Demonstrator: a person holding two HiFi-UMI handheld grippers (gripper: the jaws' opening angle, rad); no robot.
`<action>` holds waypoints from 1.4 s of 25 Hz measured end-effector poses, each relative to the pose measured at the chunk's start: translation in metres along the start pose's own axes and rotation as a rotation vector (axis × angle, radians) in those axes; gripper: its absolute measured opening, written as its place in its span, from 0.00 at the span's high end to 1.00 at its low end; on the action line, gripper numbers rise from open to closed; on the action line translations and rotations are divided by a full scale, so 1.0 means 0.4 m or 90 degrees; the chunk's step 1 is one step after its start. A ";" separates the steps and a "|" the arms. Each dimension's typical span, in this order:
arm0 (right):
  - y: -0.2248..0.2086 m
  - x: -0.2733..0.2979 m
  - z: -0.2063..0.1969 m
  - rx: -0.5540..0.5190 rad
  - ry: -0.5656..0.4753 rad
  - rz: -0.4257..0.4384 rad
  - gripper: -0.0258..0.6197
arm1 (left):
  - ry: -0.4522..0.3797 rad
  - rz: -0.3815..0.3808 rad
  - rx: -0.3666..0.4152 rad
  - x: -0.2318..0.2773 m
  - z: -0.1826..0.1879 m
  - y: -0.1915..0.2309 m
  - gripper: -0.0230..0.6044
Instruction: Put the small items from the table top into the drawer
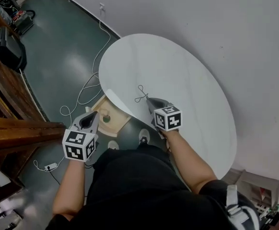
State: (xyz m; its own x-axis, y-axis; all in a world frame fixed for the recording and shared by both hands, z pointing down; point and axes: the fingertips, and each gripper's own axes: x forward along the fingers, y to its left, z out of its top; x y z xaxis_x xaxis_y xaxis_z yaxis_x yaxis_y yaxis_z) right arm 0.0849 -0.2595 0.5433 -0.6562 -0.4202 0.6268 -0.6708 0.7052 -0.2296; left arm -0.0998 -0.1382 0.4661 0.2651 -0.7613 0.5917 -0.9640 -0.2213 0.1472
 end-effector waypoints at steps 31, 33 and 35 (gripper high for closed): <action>0.357 0.356 -0.415 -0.278 0.346 0.125 0.93 | 0.028 0.054 -0.102 -0.145 -0.242 0.129 0.94; 0.357 0.384 -0.440 -0.238 0.374 0.131 0.93 | 0.031 0.056 -0.106 -0.147 -0.249 0.133 0.94; 0.364 0.407 -0.457 -0.203 0.398 0.137 0.93 | 0.034 0.058 -0.109 -0.149 -0.257 0.137 0.94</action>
State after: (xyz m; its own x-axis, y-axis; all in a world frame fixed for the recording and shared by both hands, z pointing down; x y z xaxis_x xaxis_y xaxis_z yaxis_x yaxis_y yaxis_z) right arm -0.0564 -0.1208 0.7480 -0.3789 0.0830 0.9217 -0.3530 0.9077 -0.2269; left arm -0.1703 -0.0424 0.5206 0.1805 -0.7385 0.6497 -0.9741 -0.0429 0.2218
